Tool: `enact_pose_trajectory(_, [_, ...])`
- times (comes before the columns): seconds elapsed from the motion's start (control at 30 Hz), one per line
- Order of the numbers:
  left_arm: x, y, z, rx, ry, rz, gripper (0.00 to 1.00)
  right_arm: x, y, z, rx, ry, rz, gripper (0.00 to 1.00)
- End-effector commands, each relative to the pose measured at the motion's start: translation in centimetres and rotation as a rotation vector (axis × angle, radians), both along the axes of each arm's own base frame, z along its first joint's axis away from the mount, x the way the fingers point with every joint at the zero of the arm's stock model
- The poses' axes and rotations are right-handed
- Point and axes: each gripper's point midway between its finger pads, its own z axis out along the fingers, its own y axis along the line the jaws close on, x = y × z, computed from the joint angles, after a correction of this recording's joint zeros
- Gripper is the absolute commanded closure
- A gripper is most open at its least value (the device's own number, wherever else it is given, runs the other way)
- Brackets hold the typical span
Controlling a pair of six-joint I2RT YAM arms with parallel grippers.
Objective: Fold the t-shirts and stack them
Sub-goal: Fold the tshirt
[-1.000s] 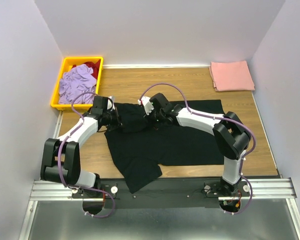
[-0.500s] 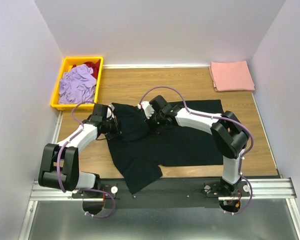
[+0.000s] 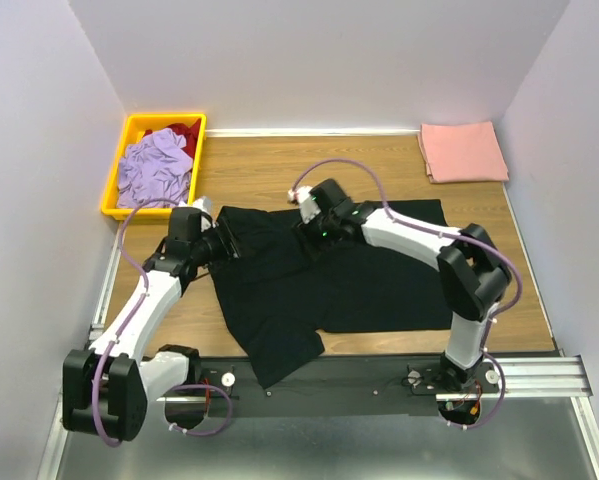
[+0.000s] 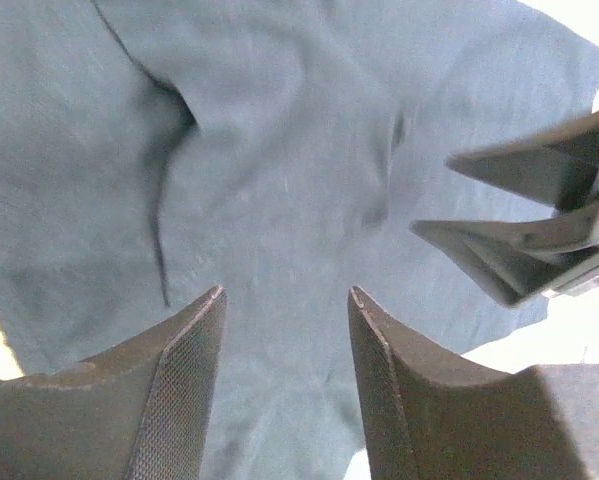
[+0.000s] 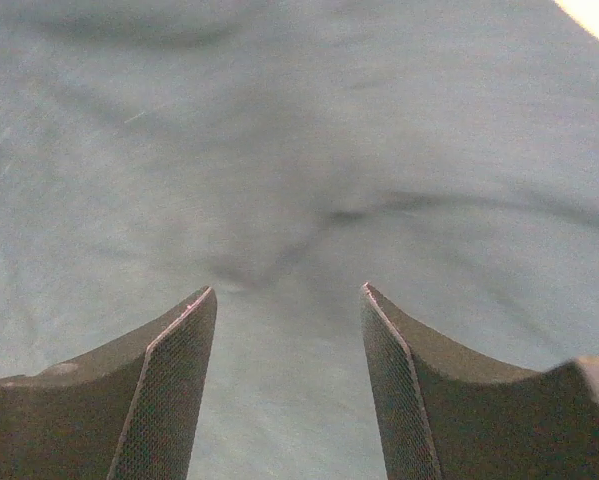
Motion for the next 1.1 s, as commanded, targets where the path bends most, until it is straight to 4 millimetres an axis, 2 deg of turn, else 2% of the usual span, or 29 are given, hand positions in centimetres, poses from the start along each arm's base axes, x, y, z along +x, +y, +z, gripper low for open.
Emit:
enact_pose_trajectory(0.0, [3.0, 3.4, 1.0, 0.073, -0.072, 0.142, 0.38, 5.5, -4.7, 3.9, 0.064, -0.047, -0.271, 0.34])
enact_pose_trajectory(0.03, [4.0, 4.2, 1.3, 0.086, -0.089, 0.160, 0.37, 6.3, -5.7, 4.3, 0.083, -0.041, -0.333, 0.35])
enact_pose_trajectory(0.07, [4.6, 4.7, 0.2, 0.115, -0.068, 0.159, 0.37, 7.7, -8.3, 3.9, 0.074, -0.041, -0.421, 0.36])
enact_pose_trajectory(0.13, [6.4, 5.4, 0.2, 0.136, -0.089, 0.169, 0.37, 9.1, -10.6, 4.0, 0.093, -0.037, -0.534, 0.36])
enact_pose_trajectory(0.17, [7.2, 6.0, -1.1, 0.161, -0.063, 0.176, 0.37, 10.1, -13.1, 3.9, 0.099, -0.037, -0.615, 0.36])
enact_pose_trajectory(0.2, [8.7, 6.3, -0.4, 0.169, -0.096, 0.187, 0.37, 10.8, -14.2, 4.0, 0.119, -0.039, -0.661, 0.37])
enact_pose_trajectory(0.23, [9.4, 6.7, -0.6, 0.180, -0.100, 0.194, 0.38, 11.2, -15.2, 3.9, 0.144, -0.021, -0.721, 0.37])
enact_pose_trajectory(0.27, [10.2, 7.1, -1.7, 0.204, -0.077, 0.200, 0.39, 12.0, -17.2, 3.9, 0.162, -0.018, -0.784, 0.37])
enact_pose_trajectory(0.3, [11.5, 7.5, -0.9, 0.221, -0.110, 0.203, 0.41, 12.1, -18.1, 3.4, 0.180, -0.001, -0.834, 0.37])
enact_pose_trajectory(0.37, [13.0, 8.1, -1.2, 0.256, -0.118, 0.214, 0.44, 12.7, -20.5, 2.8, 0.197, 0.012, -0.915, 0.37])
enact_pose_trajectory(0.4, [13.5, 8.5, -2.4, 0.269, -0.091, 0.217, 0.46, 12.8, -21.3, 2.3, 0.205, 0.022, -0.945, 0.37])
enact_pose_trajectory(0.43, [14.8, 8.7, -1.8, 0.277, -0.114, 0.221, 0.48, 13.1, -22.5, 2.0, 0.228, 0.034, -0.991, 0.37])
enact_pose_trajectory(0.47, [15.3, 8.7, -2.0, 0.274, -0.111, 0.219, 0.50, 13.1, -22.4, 1.8, 0.238, 0.041, -0.993, 0.37])
enact_pose_trajectory(0.5, [16.3, 8.7, -2.5, 0.274, -0.104, 0.218, 0.51, 13.5, -23.6, 1.4, 0.253, 0.044, -1.030, 0.37])
enact_pose_trajectory(0.57, [17.0, 8.2, -3.5, 0.247, -0.082, 0.210, 0.55, 13.9, -24.7, 1.1, 0.275, 0.055, -1.063, 0.38])
enact_pose_trajectory(0.63, [17.8, 7.9, -3.5, 0.224, -0.092, 0.209, 0.57, 14.3, -25.4, 0.6, 0.286, 0.058, -1.088, 0.38])
enact_pose_trajectory(0.67, [17.9, 7.6, -4.4, 0.210, -0.070, 0.203, 0.59, 14.4, -26.0, 0.4, 0.288, 0.059, -1.103, 0.38])
enact_pose_trajectory(0.83, [18.2, 7.4, -6.0, 0.203, -0.031, 0.197, 0.65, 15.1, -27.6, -0.8, 0.307, 0.069, -1.165, 0.38])
enact_pose_trajectory(0.93, [18.2, 7.9, -6.7, 0.218, -0.018, 0.219, 0.80, 14.7, -29.0, -2.3, 0.298, 0.088, -1.209, 0.38])
enact_pose_trajectory(0.97, [18.4, 8.4, -6.8, 0.238, -0.022, 0.237, 0.88, 14.3, -29.2, -3.1, 0.290, 0.104, -1.226, 0.38])
enact_pose_trajectory(1.03, [19.1, 9.1, -6.2, 0.270, -0.039, 0.255, 0.99, 14.0, -31.0, -3.7, 0.287, 0.108, -1.275, 0.38])
enact_pose_trajectory(1.07, [19.4, 9.8, -6.0, 0.300, -0.045, 0.278, 1.00, 13.8, -31.9, -4.0, 0.290, 0.115, -1.304, 0.38])
